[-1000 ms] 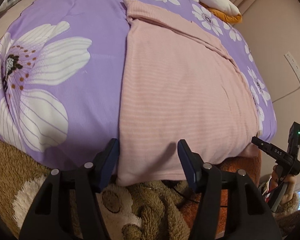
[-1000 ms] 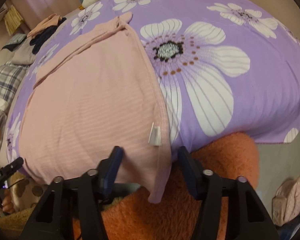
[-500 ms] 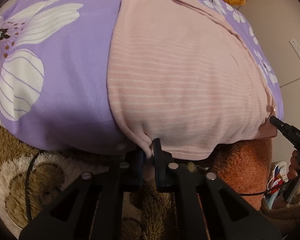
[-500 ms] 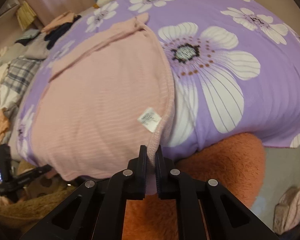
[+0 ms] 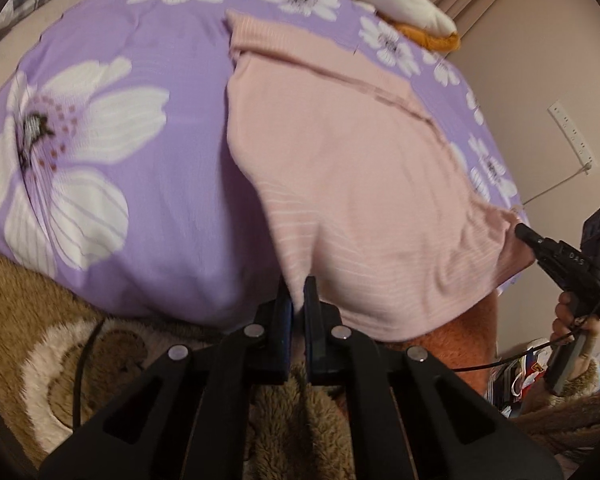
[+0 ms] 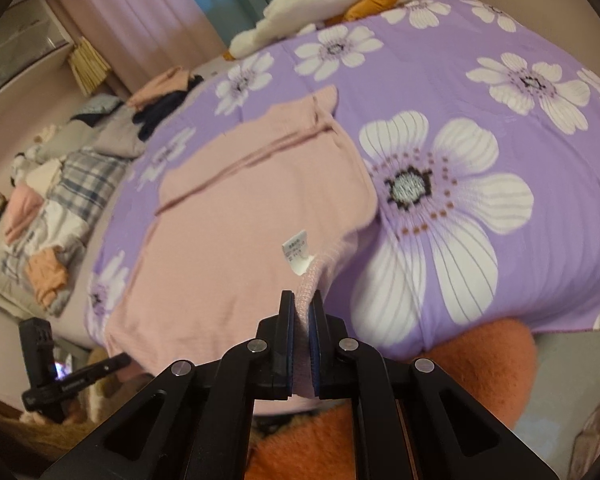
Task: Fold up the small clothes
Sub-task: 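Lift the hem and fold it toward the collar with both grippers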
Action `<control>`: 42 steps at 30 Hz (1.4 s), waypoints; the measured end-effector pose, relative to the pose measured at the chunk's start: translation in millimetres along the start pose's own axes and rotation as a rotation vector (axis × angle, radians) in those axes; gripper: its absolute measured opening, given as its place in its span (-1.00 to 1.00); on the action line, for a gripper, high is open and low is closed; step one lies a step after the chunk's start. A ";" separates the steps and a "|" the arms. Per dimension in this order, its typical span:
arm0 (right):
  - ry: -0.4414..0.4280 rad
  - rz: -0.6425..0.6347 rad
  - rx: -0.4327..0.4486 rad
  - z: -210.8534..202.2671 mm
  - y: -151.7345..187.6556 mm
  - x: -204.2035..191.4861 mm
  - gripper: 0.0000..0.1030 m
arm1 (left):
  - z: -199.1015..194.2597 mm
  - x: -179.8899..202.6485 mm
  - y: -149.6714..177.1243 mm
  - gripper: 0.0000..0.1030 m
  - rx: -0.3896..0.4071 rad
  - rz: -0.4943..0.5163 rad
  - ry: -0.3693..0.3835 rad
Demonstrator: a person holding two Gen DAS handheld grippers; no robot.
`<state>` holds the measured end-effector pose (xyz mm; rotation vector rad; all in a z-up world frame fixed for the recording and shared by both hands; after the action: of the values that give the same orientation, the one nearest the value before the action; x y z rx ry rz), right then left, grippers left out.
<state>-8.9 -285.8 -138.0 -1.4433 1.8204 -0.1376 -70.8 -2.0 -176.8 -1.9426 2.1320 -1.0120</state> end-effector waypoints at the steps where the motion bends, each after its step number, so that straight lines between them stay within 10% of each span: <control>1: -0.014 -0.002 0.006 -0.7 -3.8 -3.5 -0.84 | -3.9 0.9 -5.4 -0.93 0.016 -0.004 0.011; 22: -0.095 0.050 0.076 26.4 -84.2 -11.2 -0.85 | -15.6 -16.8 -87.7 -0.95 0.155 -0.128 0.059; 42: 0.093 0.125 -0.064 130.0 -111.6 31.4 -0.85 | 51.3 -79.5 -149.4 -0.94 0.099 -0.217 -0.072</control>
<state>158.4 -302.9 -183.3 -1.3830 2.0015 -0.0855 96.9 53.5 -168.5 -2.1610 1.8286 -1.0412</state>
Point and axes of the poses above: each gripper's, at about its wrist camera, not at the fingertips, and z roughly the way its jaws point, x to its right, y to its underside, the point moved 10 cm from there along z, roughly the way its jaws point, and after that the axes turned 8 degrees about z, right-handed, at the moved point
